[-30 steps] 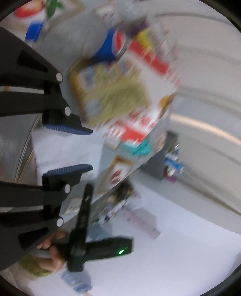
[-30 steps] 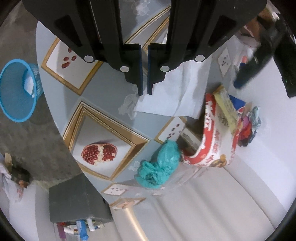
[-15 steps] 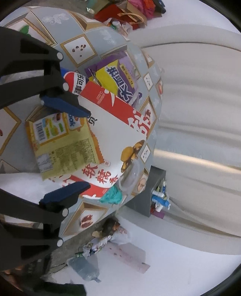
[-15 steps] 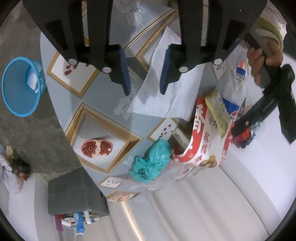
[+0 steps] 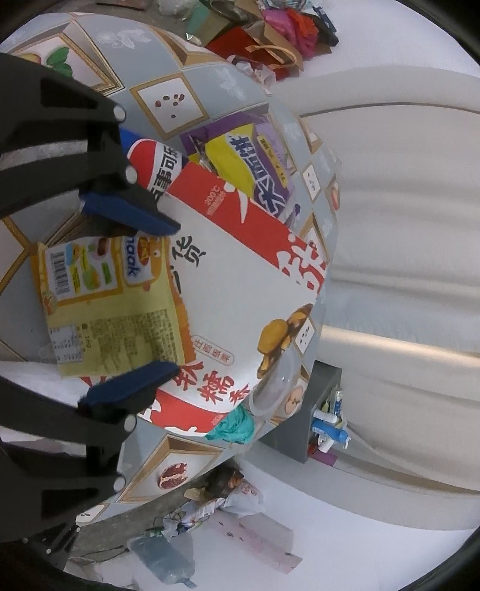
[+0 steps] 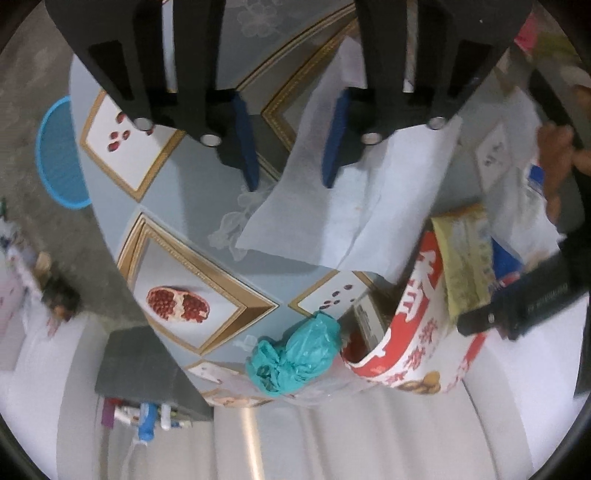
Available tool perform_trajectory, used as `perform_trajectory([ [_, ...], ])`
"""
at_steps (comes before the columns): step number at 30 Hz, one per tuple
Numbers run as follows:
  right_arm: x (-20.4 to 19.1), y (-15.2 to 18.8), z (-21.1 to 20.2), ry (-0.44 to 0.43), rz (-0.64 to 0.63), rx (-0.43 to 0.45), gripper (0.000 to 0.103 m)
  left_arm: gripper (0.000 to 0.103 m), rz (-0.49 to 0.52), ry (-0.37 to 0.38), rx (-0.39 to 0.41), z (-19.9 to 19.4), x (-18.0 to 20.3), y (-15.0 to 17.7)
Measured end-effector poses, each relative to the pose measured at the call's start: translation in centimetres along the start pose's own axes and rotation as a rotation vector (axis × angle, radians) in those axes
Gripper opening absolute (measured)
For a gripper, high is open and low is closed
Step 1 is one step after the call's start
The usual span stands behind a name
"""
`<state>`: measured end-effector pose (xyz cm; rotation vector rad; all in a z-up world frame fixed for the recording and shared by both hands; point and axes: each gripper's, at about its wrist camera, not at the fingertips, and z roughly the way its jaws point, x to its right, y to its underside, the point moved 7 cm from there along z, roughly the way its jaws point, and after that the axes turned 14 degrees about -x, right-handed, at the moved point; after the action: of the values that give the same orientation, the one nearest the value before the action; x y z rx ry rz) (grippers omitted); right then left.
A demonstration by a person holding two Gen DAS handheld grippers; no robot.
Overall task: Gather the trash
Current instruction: 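Grasp the yellow snack packet with the left tool while the right tool holds the tissue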
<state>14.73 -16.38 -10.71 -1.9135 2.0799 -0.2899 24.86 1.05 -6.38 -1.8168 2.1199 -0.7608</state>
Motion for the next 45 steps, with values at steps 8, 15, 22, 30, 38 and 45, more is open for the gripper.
perform_trajectory([
  [8, 1.3, 0.9, -0.4, 0.022, -0.006, -0.001, 0.003, 0.049, 0.043, 0.038, -0.063, 0.8, 1.1, 1.9],
  [15, 3.8, 2.2, -1.0, 0.044, 0.037, -0.02, 0.001, 0.047, 0.096, 0.11, -0.155, 2.0, 2.4, 5.5],
  [22, 6.6, 4.3, -2.0, 0.043, 0.102, -0.035, 0.001, 0.047, 0.198, 0.169, -0.215, 1.7, 3.7, 9.4],
  [30, 8.0, 4.9, -2.3, -0.006, 0.179, -0.032, 0.001, 0.047, 0.243, 0.313, -0.304, -0.5, 5.4, 12.6],
  [38, 8.5, 4.9, -2.3, -0.084, 0.224, -0.041, 0.001, 0.06, 0.227, 0.238, -0.214, -1.2, 4.7, 10.5],
  [45, 8.7, 4.9, -2.3, -0.119, 0.246, -0.043, 0.002, 0.061, 0.209, 0.151, -0.253, 1.5, 4.2, 9.2],
])
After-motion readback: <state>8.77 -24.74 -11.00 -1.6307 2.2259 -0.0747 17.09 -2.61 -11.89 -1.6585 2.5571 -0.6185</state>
